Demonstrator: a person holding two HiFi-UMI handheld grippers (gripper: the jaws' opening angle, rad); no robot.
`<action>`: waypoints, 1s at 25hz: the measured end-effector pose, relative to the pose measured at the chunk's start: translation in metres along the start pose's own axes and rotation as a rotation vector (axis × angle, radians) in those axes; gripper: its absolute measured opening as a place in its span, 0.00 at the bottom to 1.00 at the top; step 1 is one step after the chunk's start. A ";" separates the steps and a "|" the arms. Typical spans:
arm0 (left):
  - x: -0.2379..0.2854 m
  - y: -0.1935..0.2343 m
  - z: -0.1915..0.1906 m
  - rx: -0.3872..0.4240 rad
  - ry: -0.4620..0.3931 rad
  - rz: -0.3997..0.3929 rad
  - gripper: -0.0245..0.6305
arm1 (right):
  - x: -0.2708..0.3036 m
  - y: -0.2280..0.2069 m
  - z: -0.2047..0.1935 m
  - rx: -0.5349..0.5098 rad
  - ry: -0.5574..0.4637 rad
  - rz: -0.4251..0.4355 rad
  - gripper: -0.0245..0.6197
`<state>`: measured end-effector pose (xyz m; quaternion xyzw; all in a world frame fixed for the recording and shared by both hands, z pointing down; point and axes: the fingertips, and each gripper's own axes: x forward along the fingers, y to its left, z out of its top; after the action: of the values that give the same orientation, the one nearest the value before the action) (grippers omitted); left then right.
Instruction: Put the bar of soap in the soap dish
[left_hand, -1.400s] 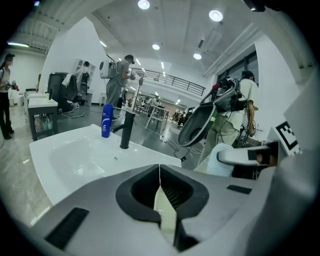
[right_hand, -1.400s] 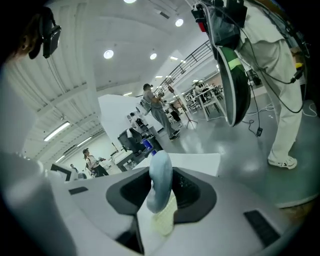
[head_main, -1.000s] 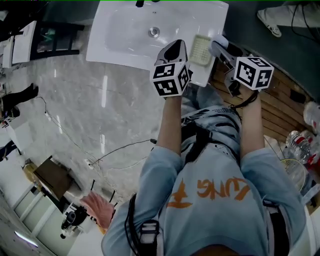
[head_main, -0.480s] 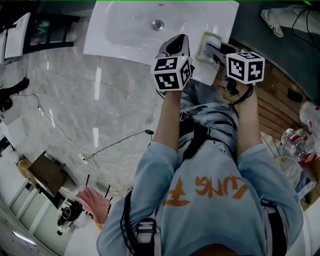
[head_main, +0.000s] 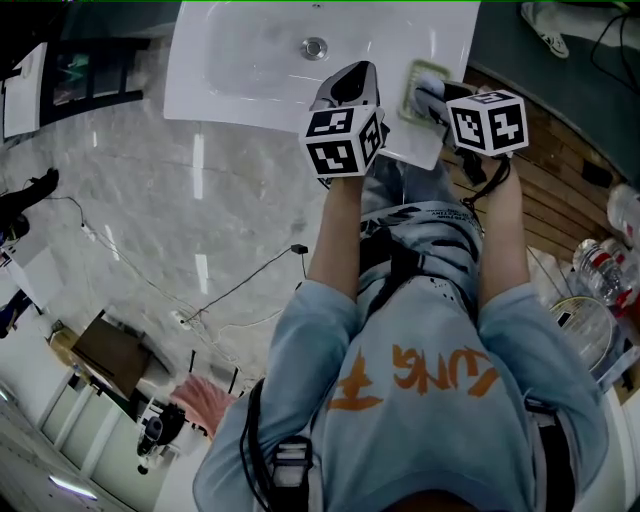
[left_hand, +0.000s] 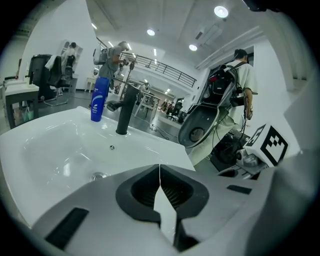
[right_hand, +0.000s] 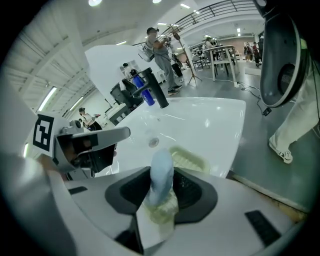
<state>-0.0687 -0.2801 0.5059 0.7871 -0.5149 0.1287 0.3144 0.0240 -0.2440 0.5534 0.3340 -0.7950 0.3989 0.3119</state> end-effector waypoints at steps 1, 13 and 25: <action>0.001 -0.001 0.000 0.002 0.002 -0.005 0.07 | 0.001 -0.002 0.000 -0.001 0.005 -0.004 0.28; 0.000 -0.001 -0.004 0.002 -0.003 -0.011 0.07 | -0.008 -0.022 0.009 -0.108 -0.083 -0.194 0.40; -0.013 0.018 0.050 -0.002 -0.119 0.017 0.07 | -0.052 -0.016 0.086 -0.259 -0.301 -0.380 0.25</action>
<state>-0.0964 -0.3063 0.4671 0.7886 -0.5395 0.0837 0.2828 0.0467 -0.3088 0.4789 0.4899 -0.7999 0.1743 0.2996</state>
